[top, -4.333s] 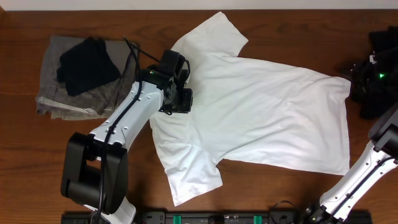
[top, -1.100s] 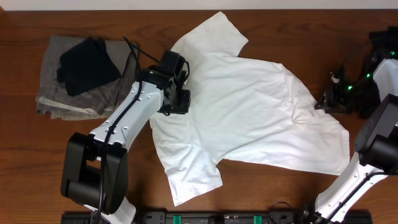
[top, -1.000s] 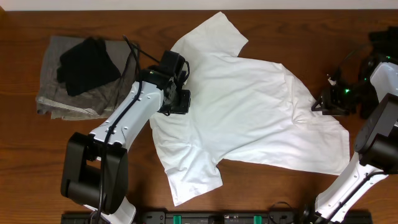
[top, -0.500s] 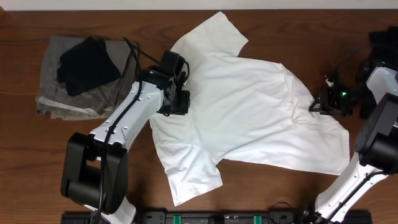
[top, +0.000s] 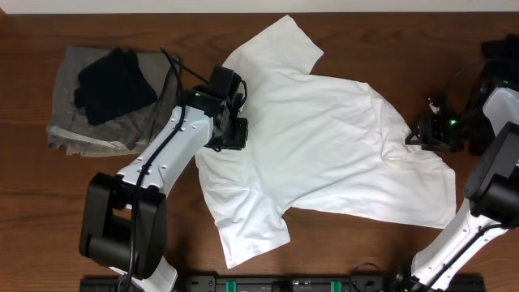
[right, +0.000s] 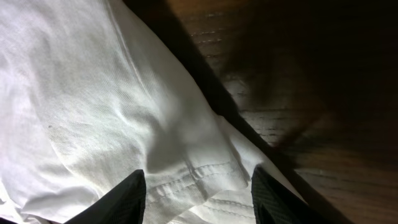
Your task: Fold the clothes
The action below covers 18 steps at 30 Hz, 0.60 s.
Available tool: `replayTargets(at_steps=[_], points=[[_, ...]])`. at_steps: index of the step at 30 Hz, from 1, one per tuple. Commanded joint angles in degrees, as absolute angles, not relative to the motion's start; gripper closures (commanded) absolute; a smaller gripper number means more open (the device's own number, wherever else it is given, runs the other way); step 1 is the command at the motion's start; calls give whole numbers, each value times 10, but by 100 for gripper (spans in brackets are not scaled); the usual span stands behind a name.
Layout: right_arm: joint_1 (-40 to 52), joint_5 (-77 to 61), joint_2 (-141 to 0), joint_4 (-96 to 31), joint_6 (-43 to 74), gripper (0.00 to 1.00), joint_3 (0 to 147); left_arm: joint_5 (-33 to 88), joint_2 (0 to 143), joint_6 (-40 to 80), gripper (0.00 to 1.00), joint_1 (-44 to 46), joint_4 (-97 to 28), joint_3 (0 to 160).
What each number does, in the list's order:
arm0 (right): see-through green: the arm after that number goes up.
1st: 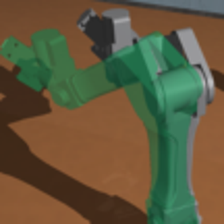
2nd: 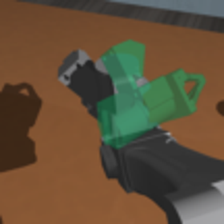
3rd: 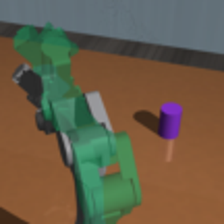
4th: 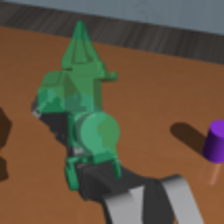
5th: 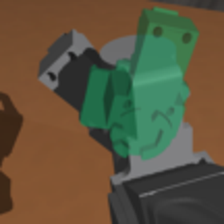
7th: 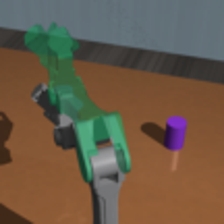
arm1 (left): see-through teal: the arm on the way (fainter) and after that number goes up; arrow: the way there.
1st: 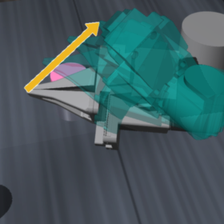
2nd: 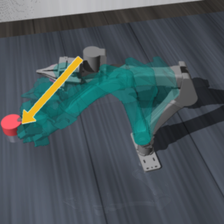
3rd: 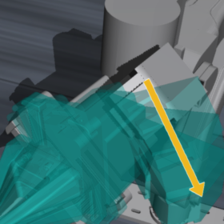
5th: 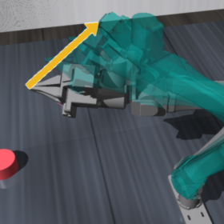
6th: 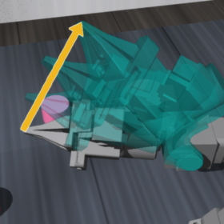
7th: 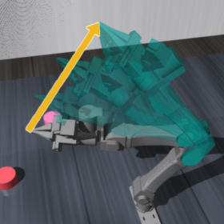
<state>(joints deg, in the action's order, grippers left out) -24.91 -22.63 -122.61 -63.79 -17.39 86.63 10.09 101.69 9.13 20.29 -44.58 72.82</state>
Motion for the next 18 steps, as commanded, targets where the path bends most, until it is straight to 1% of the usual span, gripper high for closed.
replayTargets(at_steps=[1, 7, 11, 12, 18], points=[[-253, -227, -1221, -638, -172, 47, 878, 94, 1022, 86, 67, 203, -447, 732], [-252, -227, -1221, -631, -172, 48, 865, 94, 1022, 86, 67, 203, -448, 732], [-252, -228, -1221, -626, -171, 57, 860, 94, 1022, 86, 67, 203, -448, 732], [-252, -227, -1221, -625, -169, 58, 860, 94, 1022, 86, 67, 203, -447, 732], [-252, -228, -1221, -625, -163, 59, 860, 94, 1022, 86, 67, 203, -448, 732]])
